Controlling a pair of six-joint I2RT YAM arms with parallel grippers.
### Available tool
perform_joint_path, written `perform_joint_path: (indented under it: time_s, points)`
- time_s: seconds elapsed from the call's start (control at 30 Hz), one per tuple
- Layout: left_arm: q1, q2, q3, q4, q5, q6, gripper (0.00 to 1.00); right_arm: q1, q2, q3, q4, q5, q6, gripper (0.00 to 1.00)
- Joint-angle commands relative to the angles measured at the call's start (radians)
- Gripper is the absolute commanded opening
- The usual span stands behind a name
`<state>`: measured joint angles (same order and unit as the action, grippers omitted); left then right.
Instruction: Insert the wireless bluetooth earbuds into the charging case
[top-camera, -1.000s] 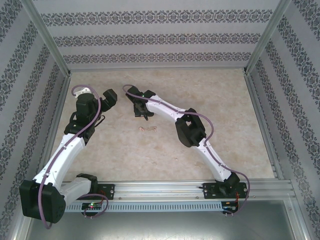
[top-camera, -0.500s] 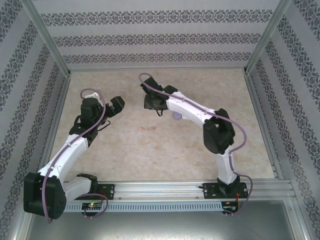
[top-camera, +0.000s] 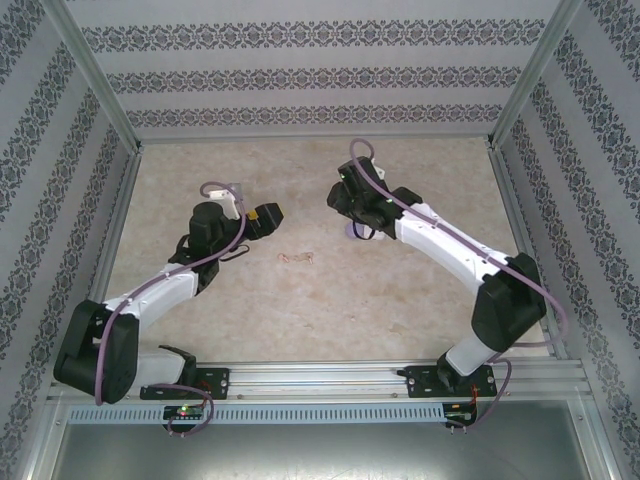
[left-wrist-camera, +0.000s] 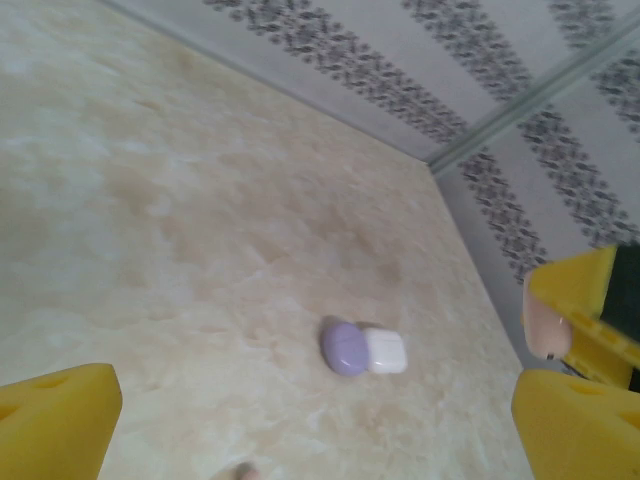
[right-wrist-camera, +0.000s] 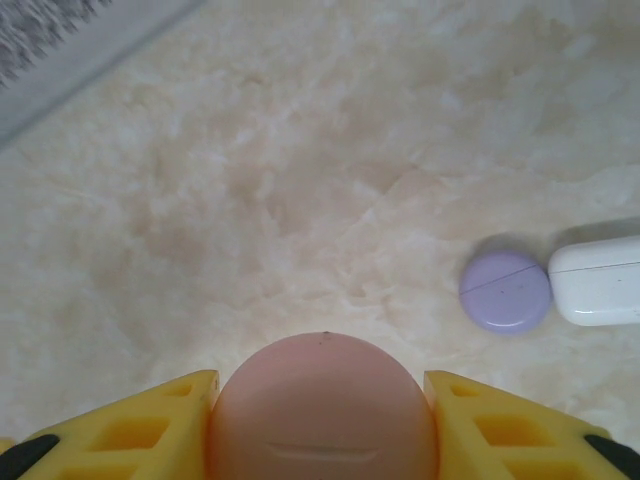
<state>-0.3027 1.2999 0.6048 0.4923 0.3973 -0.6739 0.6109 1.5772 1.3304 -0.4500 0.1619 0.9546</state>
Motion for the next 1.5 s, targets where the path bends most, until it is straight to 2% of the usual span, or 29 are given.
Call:
perform_joint_path:
  time_s: [0.0,0.23,0.47,0.6,0.77,0.9,1.23,1.47]
  points:
    - [-0.032,0.024,-0.027,0.215,0.077,0.034,1.00,-0.003,-0.060,-0.028,0.081,-0.016,0.115,0.28]
    - [-0.067,0.115,-0.012,0.389,0.199,-0.003,0.99,0.014,-0.107,-0.102,0.176,-0.024,0.292,0.27]
    - [-0.093,0.209,0.040,0.490,0.276,-0.050,0.91,0.053,-0.104,-0.136,0.247,-0.011,0.425,0.27]
    - [-0.111,0.235,0.061,0.510,0.277,-0.052,0.83,0.074,-0.087,-0.127,0.258,0.006,0.458,0.27]
    - [-0.129,0.263,0.072,0.536,0.263,-0.054,0.67,0.095,-0.057,-0.112,0.270,0.010,0.488,0.26]
    - [-0.137,0.279,0.078,0.561,0.249,-0.062,0.60,0.109,-0.039,-0.098,0.276,0.007,0.502,0.26]
    - [-0.152,0.315,0.101,0.588,0.224,-0.069,0.56,0.129,-0.027,-0.076,0.286,0.006,0.508,0.26]
    - [-0.157,0.339,0.121,0.610,0.210,-0.080,0.49,0.136,-0.026,-0.074,0.294,0.004,0.512,0.26]
